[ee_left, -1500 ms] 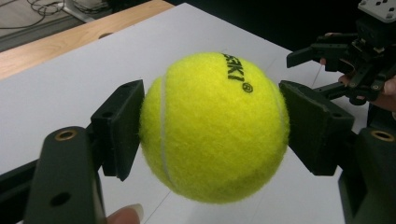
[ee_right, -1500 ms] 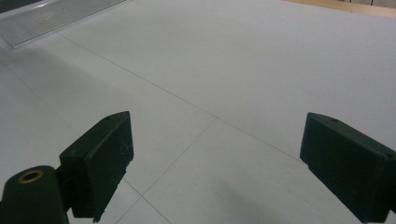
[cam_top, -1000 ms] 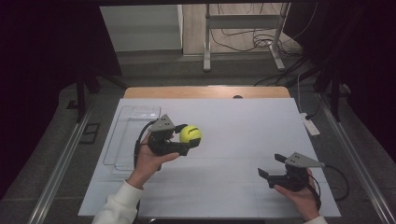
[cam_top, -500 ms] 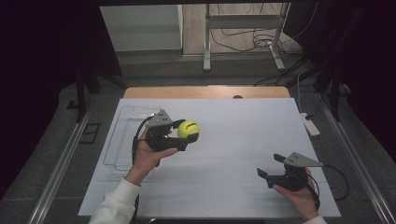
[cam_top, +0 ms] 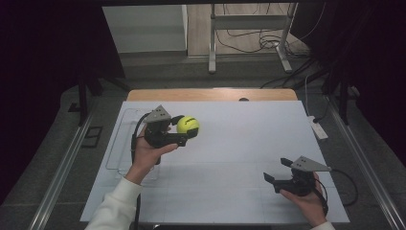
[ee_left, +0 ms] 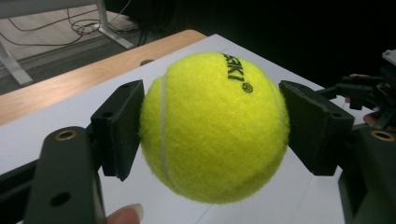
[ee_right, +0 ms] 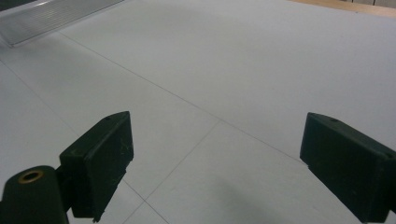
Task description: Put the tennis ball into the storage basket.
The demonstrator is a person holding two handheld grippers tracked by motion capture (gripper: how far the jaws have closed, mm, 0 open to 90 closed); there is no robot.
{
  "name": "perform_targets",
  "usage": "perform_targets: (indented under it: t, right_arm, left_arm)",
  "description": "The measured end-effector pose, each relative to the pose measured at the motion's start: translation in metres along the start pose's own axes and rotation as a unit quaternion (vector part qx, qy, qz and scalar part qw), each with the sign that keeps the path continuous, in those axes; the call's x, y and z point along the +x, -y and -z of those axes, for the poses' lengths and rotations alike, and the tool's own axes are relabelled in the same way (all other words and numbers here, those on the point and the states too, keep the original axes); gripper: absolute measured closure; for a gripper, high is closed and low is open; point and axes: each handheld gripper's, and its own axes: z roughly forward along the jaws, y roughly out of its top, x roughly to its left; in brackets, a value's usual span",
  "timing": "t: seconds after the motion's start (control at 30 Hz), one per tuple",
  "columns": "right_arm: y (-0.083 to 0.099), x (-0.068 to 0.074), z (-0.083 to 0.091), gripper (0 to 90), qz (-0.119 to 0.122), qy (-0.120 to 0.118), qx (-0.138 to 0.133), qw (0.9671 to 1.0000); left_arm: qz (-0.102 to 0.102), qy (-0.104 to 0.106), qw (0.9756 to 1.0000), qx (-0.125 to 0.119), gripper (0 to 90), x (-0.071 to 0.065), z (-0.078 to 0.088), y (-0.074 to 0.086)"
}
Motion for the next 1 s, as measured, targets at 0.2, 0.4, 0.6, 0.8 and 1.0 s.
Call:
perform_targets:
  t: [0.2,0.4,0.6,0.8,1.0]
  right_arm:
    - [0.0,0.0,-0.001,10.3,0.001,0.002,0.002,1.0]
    - [0.0,-0.001,-0.001,10.3,0.001,0.001,0.001,1.0]
    - [0.0,0.0,-0.001,10.3,0.001,0.001,0.001,1.0]
    - [0.0,-0.001,0.0,10.3,0.001,0.0,0.0,1.0]
    - [0.0,-0.001,0.001,10.3,-0.001,0.001,-0.002,1.0]
  left_arm:
    - [0.005,-0.008,0.9999,-0.001,27.4,0.007,0.002,-0.001]
    - [0.01,-0.018,0.9998,-0.004,27.4,0.012,0.004,-0.002]
    - [0.012,-0.029,0.9995,-0.003,27.4,0.017,0.003,-0.005]
    - [0.016,-0.039,0.9991,-0.002,27.5,0.022,0.003,-0.006]
    - [0.017,-0.045,0.9989,-0.002,27.5,0.025,0.004,-0.008]
